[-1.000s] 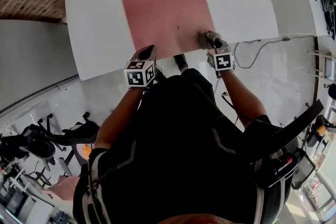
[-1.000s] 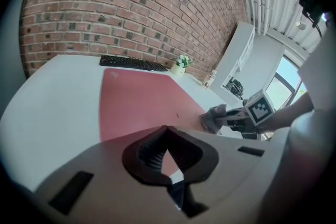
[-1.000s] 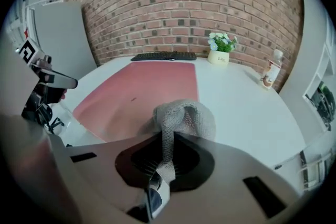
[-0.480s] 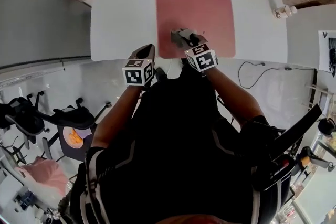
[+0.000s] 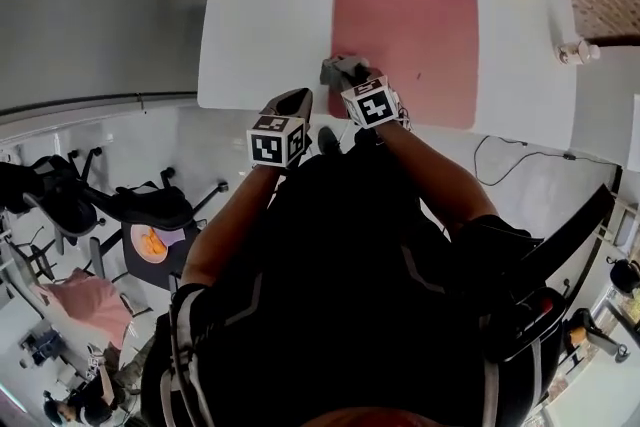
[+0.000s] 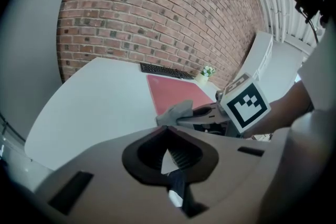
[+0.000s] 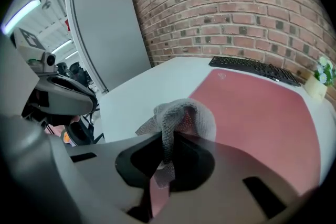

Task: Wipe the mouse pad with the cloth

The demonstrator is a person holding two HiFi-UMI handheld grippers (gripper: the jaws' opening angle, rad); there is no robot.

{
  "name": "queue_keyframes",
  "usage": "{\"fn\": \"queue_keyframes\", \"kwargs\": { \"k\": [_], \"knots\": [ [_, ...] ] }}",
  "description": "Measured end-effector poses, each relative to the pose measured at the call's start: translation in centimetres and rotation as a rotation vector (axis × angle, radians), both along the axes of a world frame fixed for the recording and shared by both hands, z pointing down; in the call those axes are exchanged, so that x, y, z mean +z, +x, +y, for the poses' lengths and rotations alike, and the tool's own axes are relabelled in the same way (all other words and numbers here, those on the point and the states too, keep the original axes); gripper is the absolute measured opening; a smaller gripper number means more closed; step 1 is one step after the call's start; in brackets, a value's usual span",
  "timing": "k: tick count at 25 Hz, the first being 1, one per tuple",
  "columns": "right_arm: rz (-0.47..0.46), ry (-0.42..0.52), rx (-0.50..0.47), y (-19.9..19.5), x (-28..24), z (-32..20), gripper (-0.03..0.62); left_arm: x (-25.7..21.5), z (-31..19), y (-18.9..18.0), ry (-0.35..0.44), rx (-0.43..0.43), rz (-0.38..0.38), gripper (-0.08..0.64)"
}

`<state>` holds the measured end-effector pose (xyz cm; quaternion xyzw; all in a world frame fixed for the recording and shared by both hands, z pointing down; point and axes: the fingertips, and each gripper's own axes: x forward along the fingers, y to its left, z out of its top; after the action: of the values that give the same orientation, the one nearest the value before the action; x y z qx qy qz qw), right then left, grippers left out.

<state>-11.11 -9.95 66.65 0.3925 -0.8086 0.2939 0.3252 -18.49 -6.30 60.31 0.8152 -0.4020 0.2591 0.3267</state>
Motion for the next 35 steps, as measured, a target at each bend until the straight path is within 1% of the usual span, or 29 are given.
{"fn": "queue_keyframes", "kwargs": {
  "k": [4, 8, 19, 25, 29, 35],
  "knots": [
    [0.012, 0.009, 0.028, 1.9, 0.7, 0.0, 0.031, 0.6, -0.5, 0.5, -0.009, 0.014, -0.018, 0.000],
    [0.013, 0.005, 0.088, 4.5, 1.4, 0.4, 0.031, 1.1, -0.8, 1.8, -0.014, 0.062, -0.025, 0.000],
    [0.031, -0.015, 0.230, 11.3, 1.3, 1.6, 0.031, 1.6, -2.2, 6.5, -0.021, 0.151, -0.008, 0.000],
    [0.053, -0.021, 0.303, 16.2, 1.5, 2.4, 0.031, 1.6, -2.7, 9.4, -0.025, 0.205, -0.009, 0.000],
    [0.056, -0.036, 0.369, 19.4, 1.8, 3.2, 0.031, 1.7, -2.8, 10.8, -0.032, 0.225, -0.009, 0.000],
    [0.065, -0.052, 0.463, 24.2, 1.8, 4.6, 0.031, 1.2, -2.9, 13.4, -0.023, 0.259, -0.002, 0.000]
  ]
}}
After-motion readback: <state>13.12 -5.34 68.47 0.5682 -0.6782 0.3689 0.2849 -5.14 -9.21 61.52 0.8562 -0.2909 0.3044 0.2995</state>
